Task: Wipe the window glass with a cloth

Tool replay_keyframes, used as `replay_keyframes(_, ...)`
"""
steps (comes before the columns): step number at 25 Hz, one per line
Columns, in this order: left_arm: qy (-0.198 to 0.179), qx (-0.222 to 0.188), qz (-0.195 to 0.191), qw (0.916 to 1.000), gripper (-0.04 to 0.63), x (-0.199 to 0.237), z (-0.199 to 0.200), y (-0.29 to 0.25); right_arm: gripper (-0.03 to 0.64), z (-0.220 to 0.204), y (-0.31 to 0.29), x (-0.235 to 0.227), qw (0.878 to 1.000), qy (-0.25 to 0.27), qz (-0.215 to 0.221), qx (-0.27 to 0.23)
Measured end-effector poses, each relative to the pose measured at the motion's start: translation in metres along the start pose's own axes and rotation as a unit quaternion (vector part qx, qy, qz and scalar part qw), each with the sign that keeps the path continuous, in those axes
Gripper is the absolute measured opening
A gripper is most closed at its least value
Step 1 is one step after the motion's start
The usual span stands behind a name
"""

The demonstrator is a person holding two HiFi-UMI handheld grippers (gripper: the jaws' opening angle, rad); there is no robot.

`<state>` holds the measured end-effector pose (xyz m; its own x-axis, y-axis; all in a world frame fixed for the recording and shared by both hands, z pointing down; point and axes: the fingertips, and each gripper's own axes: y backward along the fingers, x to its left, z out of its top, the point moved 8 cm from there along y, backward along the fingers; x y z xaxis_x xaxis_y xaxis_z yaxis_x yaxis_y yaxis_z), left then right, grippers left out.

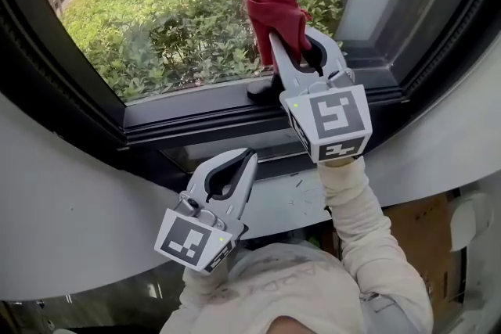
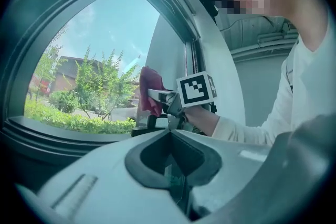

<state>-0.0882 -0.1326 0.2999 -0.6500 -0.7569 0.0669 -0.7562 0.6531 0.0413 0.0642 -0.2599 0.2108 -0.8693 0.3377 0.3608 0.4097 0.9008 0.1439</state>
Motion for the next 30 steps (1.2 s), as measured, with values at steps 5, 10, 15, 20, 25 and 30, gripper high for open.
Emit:
replay_keyframes(5, -0.005, 0.009, -0.010, 0.9999, 0.000, -0.017, -0.001, -0.030, 0.071, -0.014, 0.017, -0.039, 1.000, -0.006, -0.014, 0.000)
replay_keyframes(10, -0.012, 0.018, -0.021, 0.9995, 0.000, -0.036, -0.001, -0.060, 0.071, -0.030, 0.038, -0.080, 0.999, -0.014, -0.030, 0.002)
replay_keyframes(15, -0.017, 0.029, -0.029, 0.9990, 0.000, -0.054, -0.004, -0.089, 0.072, -0.046, 0.055, -0.117, 0.999, -0.021, -0.040, 0.005)
replay_keyframes(20, -0.025, 0.032, -0.038, 0.9985, 0.000, -0.067, -0.005, -0.113, 0.074, -0.063, 0.072, -0.152, 0.998, -0.032, -0.059, 0.012)
replay_keyframes(25, -0.033, 0.031, -0.053, 0.9976, 0.000, -0.080, -0.006, -0.134, 0.074, -0.081, 0.088, -0.186, 0.995, -0.046, -0.086, 0.026)
replay_keyframes(30, -0.031, 0.037, -0.059, 0.9971, 0.000, -0.084, -0.007, -0.139, 0.074, -0.090, 0.096, -0.199, 0.992, -0.065, -0.104, 0.026)
